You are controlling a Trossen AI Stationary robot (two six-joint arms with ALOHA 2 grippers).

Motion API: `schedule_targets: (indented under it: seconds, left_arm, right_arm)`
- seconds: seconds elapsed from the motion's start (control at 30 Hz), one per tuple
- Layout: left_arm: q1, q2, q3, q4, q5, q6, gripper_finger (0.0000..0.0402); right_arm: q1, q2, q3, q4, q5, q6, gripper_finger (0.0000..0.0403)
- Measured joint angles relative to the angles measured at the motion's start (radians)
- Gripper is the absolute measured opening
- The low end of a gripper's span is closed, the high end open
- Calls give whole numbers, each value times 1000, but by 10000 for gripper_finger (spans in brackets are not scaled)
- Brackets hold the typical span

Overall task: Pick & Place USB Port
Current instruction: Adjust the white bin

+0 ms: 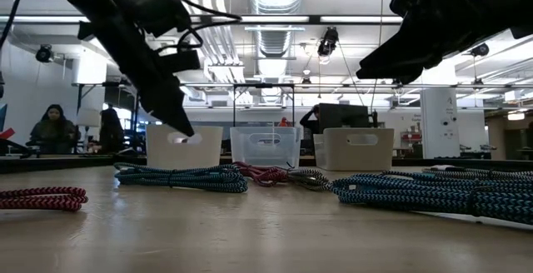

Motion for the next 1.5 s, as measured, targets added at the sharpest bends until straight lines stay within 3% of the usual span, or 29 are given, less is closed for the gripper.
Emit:
schedule_targets:
  seconds: [0.2,0.53,0.83,1.3,1.5]
  left_arm:
    - [0,14,0,-2,-2,26,140]
    - [3,4,1,-29,-45,70,10]
    - [2,-5,5,-140,-48,99,3]
    - [3,-45,76,-291,76,227,2]
    - [7,-45,84,-326,82,303,3]
  right_arm:
    - [0,0,0,0,0,0,187]
    - [0,0,0,0,0,0,187]
    - [0,0,-2,0,0,0,187]
    - [0,0,-2,0,0,0,187]
    - [0,0,-2,0,0,0,187]
